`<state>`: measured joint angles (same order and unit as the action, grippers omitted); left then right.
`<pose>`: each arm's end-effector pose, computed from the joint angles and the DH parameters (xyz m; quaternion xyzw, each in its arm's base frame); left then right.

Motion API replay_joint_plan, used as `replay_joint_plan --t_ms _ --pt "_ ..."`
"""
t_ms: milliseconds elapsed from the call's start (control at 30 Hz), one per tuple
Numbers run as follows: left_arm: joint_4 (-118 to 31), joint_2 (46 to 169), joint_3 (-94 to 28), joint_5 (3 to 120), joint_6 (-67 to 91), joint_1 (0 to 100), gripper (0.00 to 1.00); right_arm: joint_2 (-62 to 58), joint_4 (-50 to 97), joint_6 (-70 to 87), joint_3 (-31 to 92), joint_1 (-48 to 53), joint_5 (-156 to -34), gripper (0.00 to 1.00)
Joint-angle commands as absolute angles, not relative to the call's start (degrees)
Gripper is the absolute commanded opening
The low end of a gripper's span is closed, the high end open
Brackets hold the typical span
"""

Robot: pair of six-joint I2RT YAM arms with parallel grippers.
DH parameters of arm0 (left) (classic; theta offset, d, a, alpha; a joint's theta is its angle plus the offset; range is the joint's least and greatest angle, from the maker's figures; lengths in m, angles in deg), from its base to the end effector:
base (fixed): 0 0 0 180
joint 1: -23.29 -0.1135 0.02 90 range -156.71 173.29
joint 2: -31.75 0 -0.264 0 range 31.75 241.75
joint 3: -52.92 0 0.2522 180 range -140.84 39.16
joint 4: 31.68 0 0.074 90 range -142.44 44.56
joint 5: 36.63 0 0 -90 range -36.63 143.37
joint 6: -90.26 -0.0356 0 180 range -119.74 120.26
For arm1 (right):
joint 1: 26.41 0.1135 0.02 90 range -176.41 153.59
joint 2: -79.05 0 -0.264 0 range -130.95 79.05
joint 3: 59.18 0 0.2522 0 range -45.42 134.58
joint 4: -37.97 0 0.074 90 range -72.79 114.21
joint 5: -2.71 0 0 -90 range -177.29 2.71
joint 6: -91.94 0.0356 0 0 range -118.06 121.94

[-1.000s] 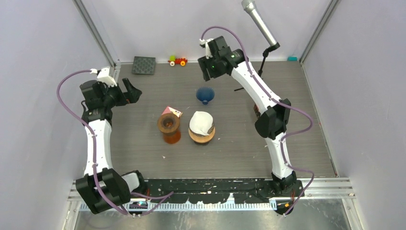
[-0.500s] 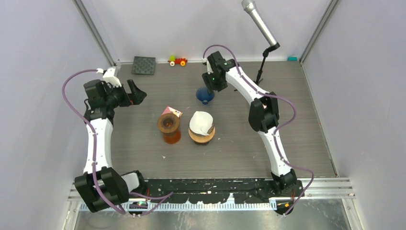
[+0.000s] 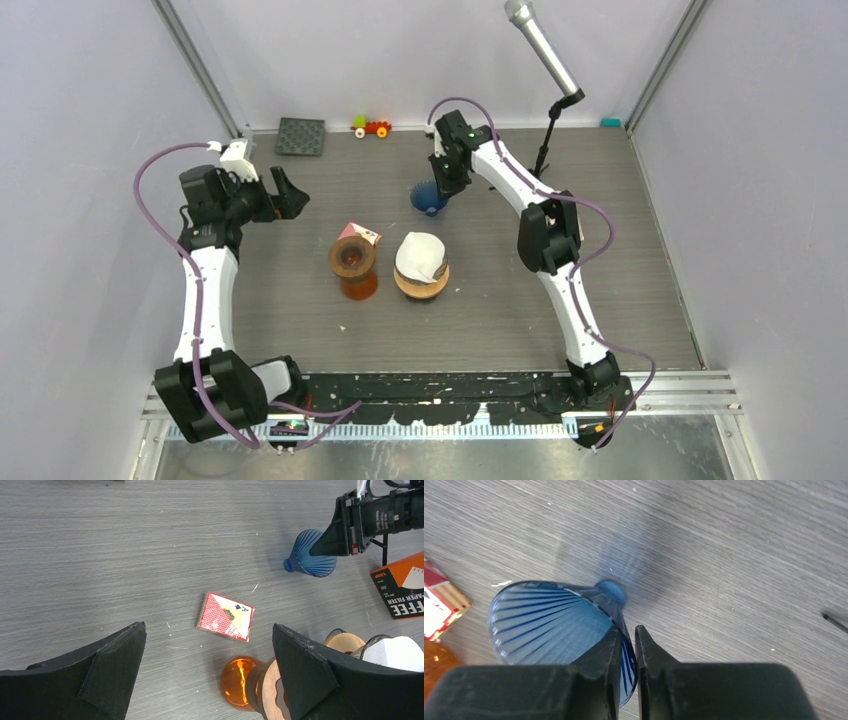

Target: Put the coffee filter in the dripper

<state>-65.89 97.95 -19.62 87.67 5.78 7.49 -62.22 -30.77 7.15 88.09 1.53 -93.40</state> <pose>0.2513 0.0503 0.3346 -0.0019 0.8325 -0.2074 0.5137 0.4637 0.2502 0.2078 -0.2035 0.9490 0.1168 0.2108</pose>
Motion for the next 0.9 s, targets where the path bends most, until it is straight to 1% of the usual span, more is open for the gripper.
replay_joint_plan --t_ms 0,100,133,367,467,567,733,867 --pt "-64.79 97.74 -20.74 87.25 3.87 7.77 1.00 -60.43 -29.32 9.06 90.33 1.18 -94.02 0.11" --pt "-64.79 97.93 -20.86 86.89 3.63 7.87 1.00 -59.11 -29.36 9.35 90.50 0.90 -93.82 0.02" --pt "-64.76 97.94 -20.83 86.94 3.61 7.85 1.00 -58.32 -29.32 9.45 90.67 0.84 -93.74 0.01" --pt "-64.65 96.82 -20.77 87.47 3.34 7.96 1.00 -50.98 -30.02 10.79 93.25 0.45 -95.91 0.01" --pt "-65.19 96.32 -21.33 88.22 2.91 8.30 0.96 -47.38 -30.10 12.20 94.01 0.57 -97.63 0.00" --pt "-66.45 95.84 -22.18 89.05 3.26 8.86 0.96 -43.76 -30.28 12.65 94.18 1.67 -98.37 0.01" --pt "-70.42 94.44 -24.99 89.05 3.25 11.06 0.96 -38.53 -30.22 13.39 92.12 5.32 -99.52 0.00" --pt "-73.56 92.55 -27.07 89.03 3.08 12.17 0.96 -35.85 -30.31 13.57 89.59 10.37 -99.64 0.00"
